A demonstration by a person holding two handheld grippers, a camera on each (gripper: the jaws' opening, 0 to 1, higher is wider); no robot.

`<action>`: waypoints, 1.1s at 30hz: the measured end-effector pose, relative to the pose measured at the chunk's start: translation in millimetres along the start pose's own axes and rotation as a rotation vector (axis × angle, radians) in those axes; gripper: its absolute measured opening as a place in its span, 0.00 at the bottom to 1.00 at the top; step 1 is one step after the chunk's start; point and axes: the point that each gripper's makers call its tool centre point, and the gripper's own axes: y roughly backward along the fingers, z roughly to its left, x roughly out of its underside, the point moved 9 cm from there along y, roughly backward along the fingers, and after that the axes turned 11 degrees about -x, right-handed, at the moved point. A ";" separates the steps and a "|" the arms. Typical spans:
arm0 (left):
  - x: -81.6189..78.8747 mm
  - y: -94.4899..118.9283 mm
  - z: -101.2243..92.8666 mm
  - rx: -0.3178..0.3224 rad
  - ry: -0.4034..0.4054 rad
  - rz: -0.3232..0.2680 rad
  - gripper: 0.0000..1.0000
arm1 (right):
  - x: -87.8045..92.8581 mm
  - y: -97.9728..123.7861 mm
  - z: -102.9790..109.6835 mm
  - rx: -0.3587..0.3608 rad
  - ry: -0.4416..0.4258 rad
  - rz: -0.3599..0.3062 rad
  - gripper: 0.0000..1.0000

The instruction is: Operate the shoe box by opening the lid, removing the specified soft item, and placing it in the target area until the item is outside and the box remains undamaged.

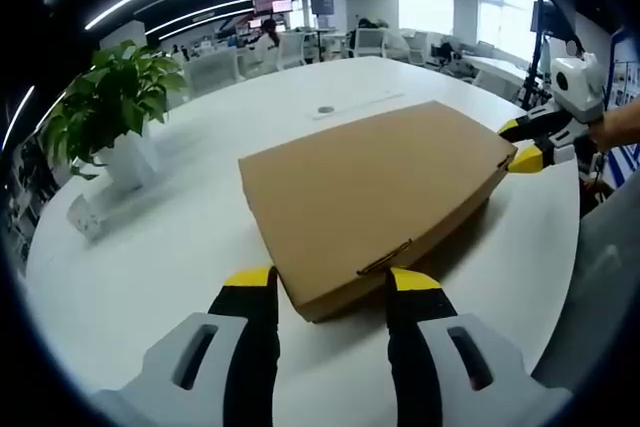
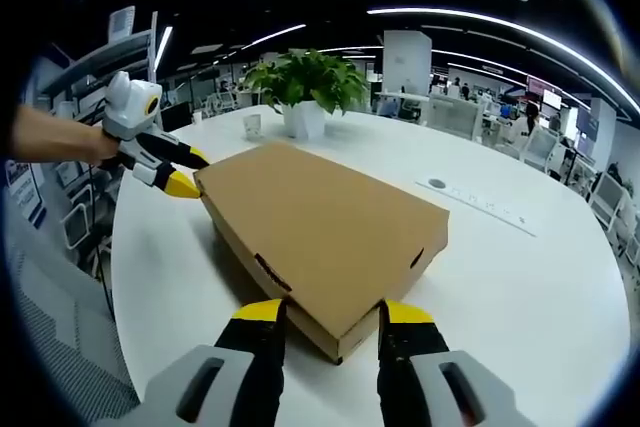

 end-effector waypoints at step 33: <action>3.5 9.2 -39.0 0.026 -0.011 0.001 0.37 | 25.3 42.1 -11.8 -0.041 0.011 0.022 0.31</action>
